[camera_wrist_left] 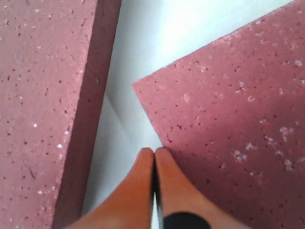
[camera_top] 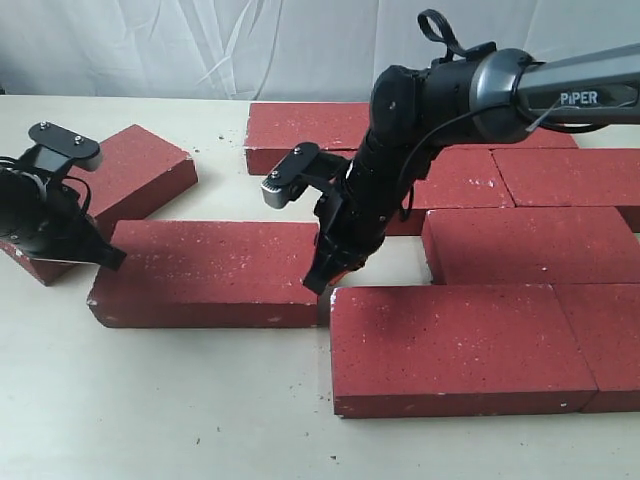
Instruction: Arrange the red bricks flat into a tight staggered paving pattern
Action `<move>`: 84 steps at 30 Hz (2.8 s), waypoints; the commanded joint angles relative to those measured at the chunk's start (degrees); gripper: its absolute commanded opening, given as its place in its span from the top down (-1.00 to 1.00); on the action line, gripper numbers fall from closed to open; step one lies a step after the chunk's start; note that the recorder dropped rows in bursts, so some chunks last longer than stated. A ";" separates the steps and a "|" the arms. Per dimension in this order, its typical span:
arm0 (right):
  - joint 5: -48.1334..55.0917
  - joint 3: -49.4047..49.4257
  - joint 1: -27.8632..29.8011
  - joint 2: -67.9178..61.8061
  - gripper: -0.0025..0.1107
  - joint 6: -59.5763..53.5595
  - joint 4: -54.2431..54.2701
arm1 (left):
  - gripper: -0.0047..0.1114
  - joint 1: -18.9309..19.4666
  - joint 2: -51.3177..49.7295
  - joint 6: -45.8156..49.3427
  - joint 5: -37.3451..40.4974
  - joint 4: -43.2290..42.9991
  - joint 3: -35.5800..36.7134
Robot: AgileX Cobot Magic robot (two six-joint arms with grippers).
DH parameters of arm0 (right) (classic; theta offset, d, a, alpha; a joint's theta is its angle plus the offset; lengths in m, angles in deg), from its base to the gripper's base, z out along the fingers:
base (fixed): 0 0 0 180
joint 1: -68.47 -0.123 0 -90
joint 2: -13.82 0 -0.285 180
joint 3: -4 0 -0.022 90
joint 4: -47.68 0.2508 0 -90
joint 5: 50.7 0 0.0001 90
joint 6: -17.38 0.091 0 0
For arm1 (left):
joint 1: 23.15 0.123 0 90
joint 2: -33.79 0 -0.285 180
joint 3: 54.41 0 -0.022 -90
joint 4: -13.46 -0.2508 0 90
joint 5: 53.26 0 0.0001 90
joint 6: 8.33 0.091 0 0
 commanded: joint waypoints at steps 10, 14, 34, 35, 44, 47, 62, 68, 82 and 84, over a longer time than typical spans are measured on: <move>0.73 -0.42 -0.02 1.63 0.97 9.89 -12.52 | 0.92 -0.69 -0.28 0.28 -1.57 1.69 -0.67; 1.11 -0.42 -0.02 3.48 0.97 10.17 -13.87 | 0.92 -0.69 -0.28 0.28 -3.37 3.15 -0.67; -2.43 1.27 2.60 3.22 0.97 6.21 -5.40 | 0.92 -0.44 -2.57 -3.17 -2.56 -0.05 -3.39; -3.52 1.27 2.43 3.22 0.97 5.38 -4.71 | 0.92 -0.44 -2.57 -3.17 -2.38 0.09 -3.39; -8.26 1.05 2.29 -0.18 0.97 5.49 -5.28 | 0.92 -0.14 -3.00 -4.47 -2.52 0.18 -3.39; -10.26 0.95 2.29 -0.96 0.97 5.49 -4.68 | 0.92 -0.14 -4.44 -4.36 -2.32 -0.07 -3.39; -2.98 -0.26 0.02 0.67 0.97 5.38 -3.44 | 0.92 -0.25 -6.29 -4.12 -1.57 2.26 -5.00; -2.86 -0.26 -0.08 0.67 0.97 5.38 -5.39 | 0.92 -0.25 -6.29 -4.12 -0.87 2.77 -5.00; 3.88 0.61 0.08 8.77 0.97 14.17 -15.21 | 0.92 -0.12 -6.29 -4.26 0.13 -0.44 -5.00; 3.22 2.29 0.17 10.47 0.97 13.99 -12.90 | 0.92 -0.12 -6.29 -4.26 1.99 -1.14 -5.00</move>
